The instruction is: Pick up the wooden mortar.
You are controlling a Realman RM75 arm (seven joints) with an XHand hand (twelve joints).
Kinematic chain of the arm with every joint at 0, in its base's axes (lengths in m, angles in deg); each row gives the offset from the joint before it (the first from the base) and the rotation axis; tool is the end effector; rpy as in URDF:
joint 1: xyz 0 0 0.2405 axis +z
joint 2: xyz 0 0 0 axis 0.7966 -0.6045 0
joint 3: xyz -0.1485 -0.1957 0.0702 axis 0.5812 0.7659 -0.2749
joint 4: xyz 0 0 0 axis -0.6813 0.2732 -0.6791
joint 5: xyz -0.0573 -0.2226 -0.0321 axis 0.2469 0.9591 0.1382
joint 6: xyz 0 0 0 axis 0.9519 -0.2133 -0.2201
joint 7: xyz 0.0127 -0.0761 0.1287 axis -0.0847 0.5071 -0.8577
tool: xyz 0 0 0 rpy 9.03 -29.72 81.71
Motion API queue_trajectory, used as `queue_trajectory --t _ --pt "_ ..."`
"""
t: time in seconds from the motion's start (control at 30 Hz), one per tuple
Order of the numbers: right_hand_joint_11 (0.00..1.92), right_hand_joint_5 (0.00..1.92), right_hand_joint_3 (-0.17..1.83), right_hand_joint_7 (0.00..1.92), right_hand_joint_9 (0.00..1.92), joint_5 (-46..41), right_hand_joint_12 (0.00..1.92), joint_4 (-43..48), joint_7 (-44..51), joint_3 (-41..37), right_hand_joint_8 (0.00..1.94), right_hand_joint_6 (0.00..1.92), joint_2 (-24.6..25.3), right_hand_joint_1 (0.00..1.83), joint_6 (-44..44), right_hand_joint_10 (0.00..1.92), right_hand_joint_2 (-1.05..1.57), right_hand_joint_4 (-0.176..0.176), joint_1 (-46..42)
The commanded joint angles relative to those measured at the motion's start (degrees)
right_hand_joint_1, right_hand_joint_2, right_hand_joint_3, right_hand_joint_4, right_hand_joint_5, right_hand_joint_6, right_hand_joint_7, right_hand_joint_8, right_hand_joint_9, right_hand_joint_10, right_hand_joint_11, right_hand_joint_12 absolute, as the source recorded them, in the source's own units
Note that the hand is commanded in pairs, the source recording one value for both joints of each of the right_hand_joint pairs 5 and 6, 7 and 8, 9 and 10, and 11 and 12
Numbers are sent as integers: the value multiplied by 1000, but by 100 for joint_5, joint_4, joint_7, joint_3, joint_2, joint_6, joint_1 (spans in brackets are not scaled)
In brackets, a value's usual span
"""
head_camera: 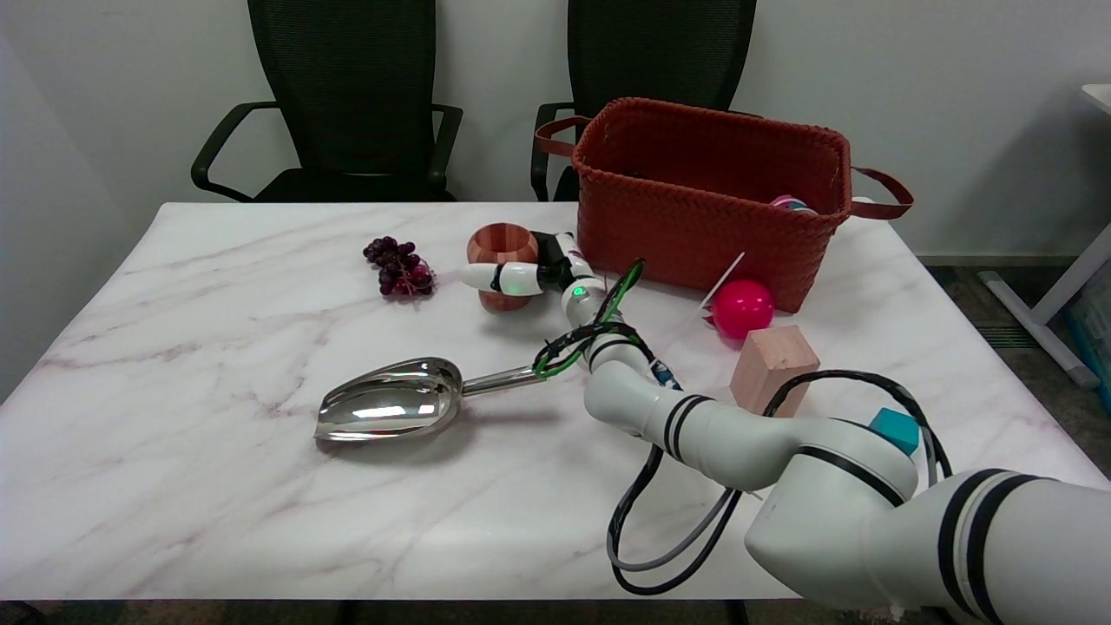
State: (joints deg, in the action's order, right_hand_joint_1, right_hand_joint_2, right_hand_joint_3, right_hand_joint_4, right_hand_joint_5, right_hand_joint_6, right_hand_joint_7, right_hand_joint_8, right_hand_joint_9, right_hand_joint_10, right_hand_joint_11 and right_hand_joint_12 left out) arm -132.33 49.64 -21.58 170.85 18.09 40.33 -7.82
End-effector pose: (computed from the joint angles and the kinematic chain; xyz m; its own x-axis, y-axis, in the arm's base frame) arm -0.3229 -0.5213 0.2048 0.2905 0.0900 0.9526 -0.9426 0.1981 0.2688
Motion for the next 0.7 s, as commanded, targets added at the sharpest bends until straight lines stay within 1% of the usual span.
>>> queue_trajectory --t 0.03,0.23,0.33,0.4,0.43,0.5,0.6,0.7 --pt "623 747 202 1062 920 -177 623 26 -287 -13 1062 747 21 1184 -150 920 601 0 -52" --pt "711 772 190 1093 963 -170 711 172 -606 14 1093 772 8 1192 -306 963 624 0 -140" --pt "724 757 163 1091 958 -120 724 650 -649 15 1091 757 -84 1198 -576 958 643 0 -310" --pt "734 736 167 1099 962 -112 734 1113 -612 22 1099 736 -183 1203 -706 962 648 0 -430" --pt "741 730 179 1103 967 -93 741 1199 -605 23 1103 730 -211 1205 -744 967 649 0 -459" --pt "748 724 183 1109 972 106 748 1575 -605 30 1109 724 -279 1207 -884 972 649 0 -539" --pt "763 716 200 1124 986 348 763 1964 -605 19 1124 716 -366 1208 -1058 986 651 0 -623" --pt "775 703 205 1138 998 382 775 2255 -605 -2 1138 703 -423 1208 -1149 998 651 0 -710"
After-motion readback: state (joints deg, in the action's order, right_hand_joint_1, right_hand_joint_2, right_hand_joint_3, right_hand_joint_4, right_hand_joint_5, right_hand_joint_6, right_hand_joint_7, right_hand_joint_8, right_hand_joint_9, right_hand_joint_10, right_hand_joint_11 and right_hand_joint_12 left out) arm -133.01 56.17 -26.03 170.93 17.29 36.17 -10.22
